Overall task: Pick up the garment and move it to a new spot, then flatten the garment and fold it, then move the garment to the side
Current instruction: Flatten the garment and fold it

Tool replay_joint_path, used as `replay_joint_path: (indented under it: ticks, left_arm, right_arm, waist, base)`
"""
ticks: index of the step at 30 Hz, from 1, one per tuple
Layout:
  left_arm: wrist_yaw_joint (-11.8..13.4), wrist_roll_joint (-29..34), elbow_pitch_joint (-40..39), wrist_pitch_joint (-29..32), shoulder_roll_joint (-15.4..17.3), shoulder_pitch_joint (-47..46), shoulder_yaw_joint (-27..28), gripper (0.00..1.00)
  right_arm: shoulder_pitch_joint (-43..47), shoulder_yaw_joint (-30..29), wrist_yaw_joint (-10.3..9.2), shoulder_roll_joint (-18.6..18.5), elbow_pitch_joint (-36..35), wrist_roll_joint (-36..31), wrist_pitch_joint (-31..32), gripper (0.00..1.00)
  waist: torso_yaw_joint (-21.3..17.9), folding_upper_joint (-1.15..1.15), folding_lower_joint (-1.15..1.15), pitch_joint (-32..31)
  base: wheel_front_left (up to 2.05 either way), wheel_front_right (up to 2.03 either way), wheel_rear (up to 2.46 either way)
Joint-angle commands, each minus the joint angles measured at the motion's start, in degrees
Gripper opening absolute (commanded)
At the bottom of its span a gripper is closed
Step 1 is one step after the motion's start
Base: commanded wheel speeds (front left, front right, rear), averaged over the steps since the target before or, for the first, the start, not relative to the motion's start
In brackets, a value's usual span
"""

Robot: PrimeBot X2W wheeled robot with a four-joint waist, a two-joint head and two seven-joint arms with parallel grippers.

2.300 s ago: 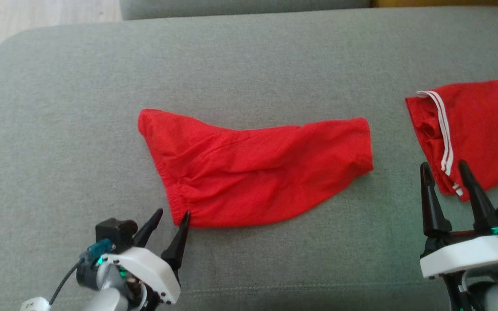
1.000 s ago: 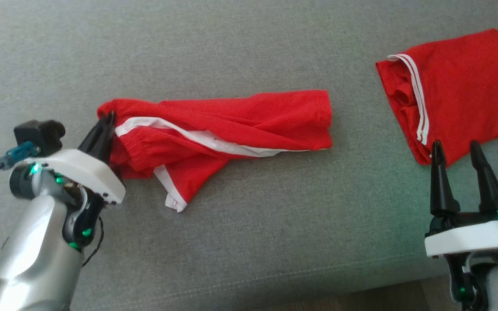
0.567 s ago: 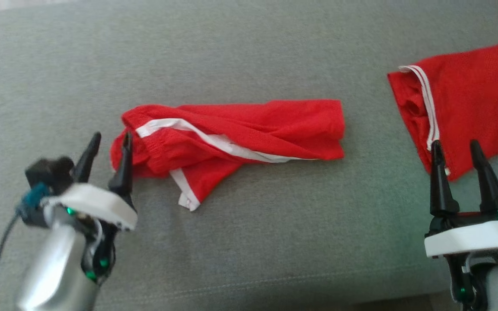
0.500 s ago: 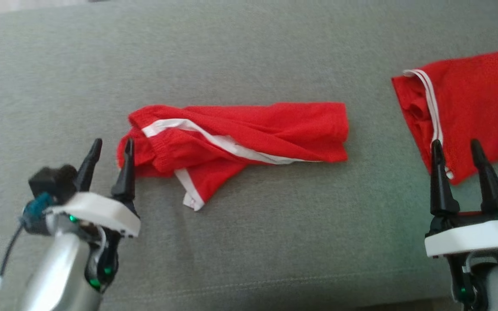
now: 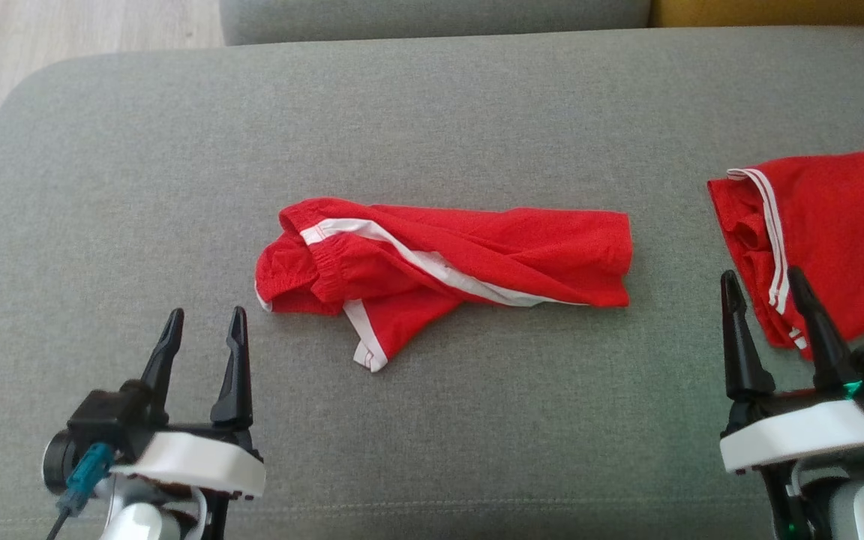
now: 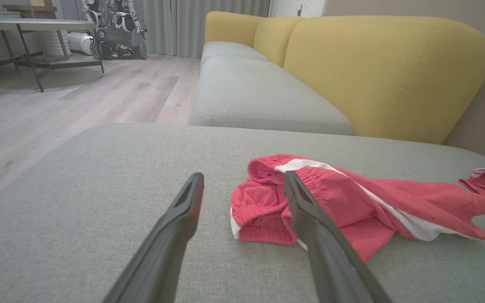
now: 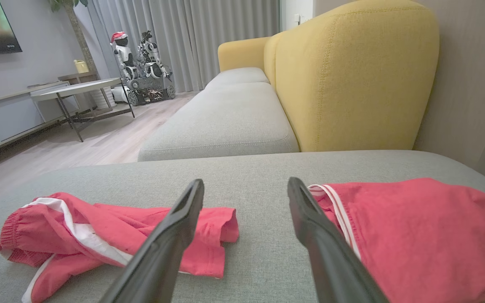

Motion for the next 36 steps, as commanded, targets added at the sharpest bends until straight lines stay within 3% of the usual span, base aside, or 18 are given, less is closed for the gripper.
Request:
replay_joint_path:
  ticks: [1,14,29,31,32,36]
  left_arm:
    - [0.6,0.4,-2.8,-0.2,1.3,-1.9,1.9,1.0]
    - [1.2,0.9,-5.7,1.6,1.9,-2.1,0.8,1.0]
    - [-1.5,1.5,-2.7,0.0,-0.6,-8.9,-1.4,1.0]
    - [-1.6,1.6,-2.3,-0.2,-0.8,-9.2,-1.4,1.0]
    - [-1.6,1.7,-2.1,-0.3,-0.9,-9.3,-1.3,1.0]
    - [-1.7,1.9,-1.7,-0.5,-1.1,-9.5,-0.9,1.0]
  right_arm:
    - [-0.9,1.5,0.37,-0.4,-2.4,-0.1,0.3,1.0]
    - [-1.5,2.2,0.37,-0.6,-1.3,0.2,1.4,1.0]
    - [-15.7,8.4,0.37,-5.5,22.8,5.8,1.9,1.0]
    - [-16.7,9.3,0.37,-6.3,24.2,6.9,1.8,0.15]
    - [-17.1,9.4,0.37,-6.6,24.5,7.3,1.4,0.0]
    - [-19.1,9.6,0.37,-8.1,23.4,8.7,-0.5,0.0]
  waist:
    - [0.2,0.0,0.0,-0.2]
    - [1.2,0.0,0.0,0.9]
    - [6.8,0.0,0.0,6.8]
    - [7.1,0.0,0.0,7.0]
    - [7.1,0.0,0.0,7.2]
    - [6.9,0.0,0.0,7.5]
  base:
    - [0.0,0.0,0.0]
    - [0.0,0.0,0.0]
    - [0.0,0.0,0.0]
    - [0.0,0.0,0.0]
    - [0.0,0.0,0.0]
    - [0.0,0.0,0.0]
